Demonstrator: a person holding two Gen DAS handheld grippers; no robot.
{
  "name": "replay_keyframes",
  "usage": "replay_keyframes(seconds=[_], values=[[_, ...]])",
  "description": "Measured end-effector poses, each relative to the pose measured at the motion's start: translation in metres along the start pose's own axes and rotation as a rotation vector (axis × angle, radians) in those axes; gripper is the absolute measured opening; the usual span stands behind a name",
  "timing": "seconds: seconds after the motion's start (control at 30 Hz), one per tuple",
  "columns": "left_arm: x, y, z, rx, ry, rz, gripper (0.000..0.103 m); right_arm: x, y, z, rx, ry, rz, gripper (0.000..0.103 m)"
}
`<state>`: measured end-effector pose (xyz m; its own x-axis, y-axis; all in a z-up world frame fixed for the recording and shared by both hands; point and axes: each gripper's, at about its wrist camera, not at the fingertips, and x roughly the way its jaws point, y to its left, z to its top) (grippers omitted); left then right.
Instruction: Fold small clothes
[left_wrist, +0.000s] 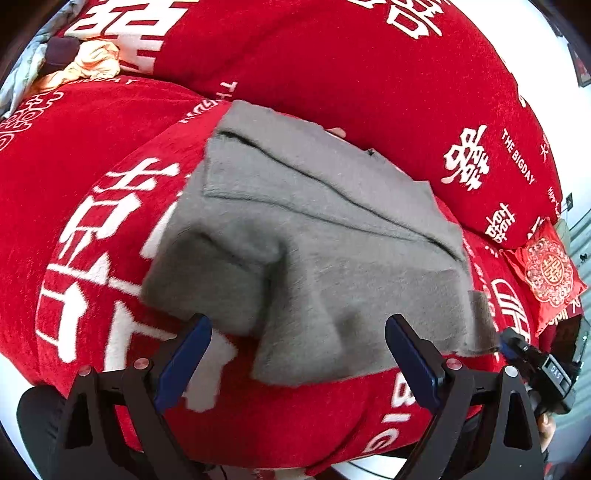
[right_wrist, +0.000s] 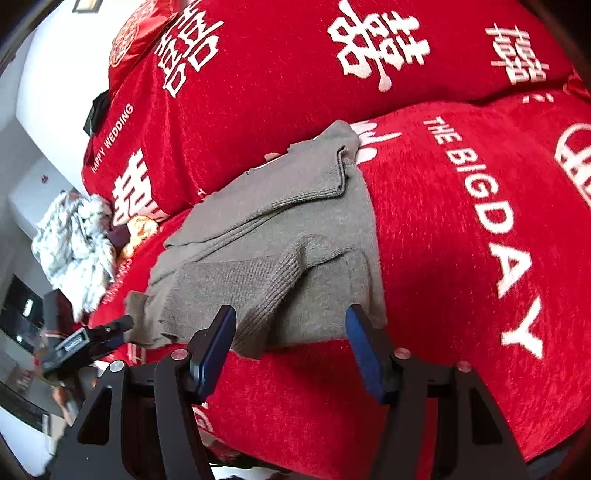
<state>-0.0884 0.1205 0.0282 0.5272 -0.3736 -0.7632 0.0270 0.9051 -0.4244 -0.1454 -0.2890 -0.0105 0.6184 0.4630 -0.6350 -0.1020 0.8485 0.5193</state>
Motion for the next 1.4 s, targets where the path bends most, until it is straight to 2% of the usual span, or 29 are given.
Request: replay_keyframes(seconds=[0.2,0.23,0.27,0.3,0.33,0.37,0.4,0.43,0.47,0.67,0.87,1.13,1.4], values=[[0.002,-0.017,0.006,0.058,-0.002,0.024,0.095,0.015,0.009,0.004,0.004,0.031,0.067,0.065],[0.004,-0.017,0.007,0.058,0.002,0.025,0.087,0.02,0.012,0.005,-0.004,0.041,0.072,0.062],[0.009,-0.016,0.009,0.054,0.016,0.023,0.067,0.025,0.014,0.005,-0.012,0.053,0.079,0.057],[0.015,-0.014,0.01,0.046,0.046,0.022,0.056,0.033,0.015,0.006,-0.017,0.075,0.078,0.051],[0.021,-0.011,0.011,0.036,0.07,0.031,0.042,0.041,0.015,0.006,-0.017,0.105,0.068,0.033],[0.021,-0.009,0.011,0.03,0.068,0.041,0.036,0.047,0.015,0.006,-0.015,0.125,0.06,0.02],[0.019,-0.008,0.012,0.026,0.057,0.039,0.032,0.051,0.015,0.006,-0.019,0.133,0.054,0.016],[0.016,-0.008,0.012,0.024,0.057,0.037,0.016,0.051,0.016,0.005,-0.03,0.133,0.052,0.01],[0.014,-0.008,0.012,0.024,0.061,0.038,0.013,0.049,0.018,0.005,-0.04,0.128,0.052,0.009],[-0.015,-0.018,0.015,0.041,-0.006,0.056,0.013,0.014,0.038,0.016,-0.125,0.041,0.096,0.008],[-0.034,-0.026,0.037,0.022,-0.067,0.075,0.013,-0.015,0.042,0.044,-0.112,-0.046,0.118,0.008],[-0.031,-0.045,0.075,0.077,-0.094,0.086,0.013,-0.013,0.046,0.078,-0.055,-0.09,0.079,0.008],[-0.022,-0.043,0.11,0.052,-0.093,0.076,0.013,-0.006,0.066,0.116,-0.073,-0.112,0.034,0.007]])
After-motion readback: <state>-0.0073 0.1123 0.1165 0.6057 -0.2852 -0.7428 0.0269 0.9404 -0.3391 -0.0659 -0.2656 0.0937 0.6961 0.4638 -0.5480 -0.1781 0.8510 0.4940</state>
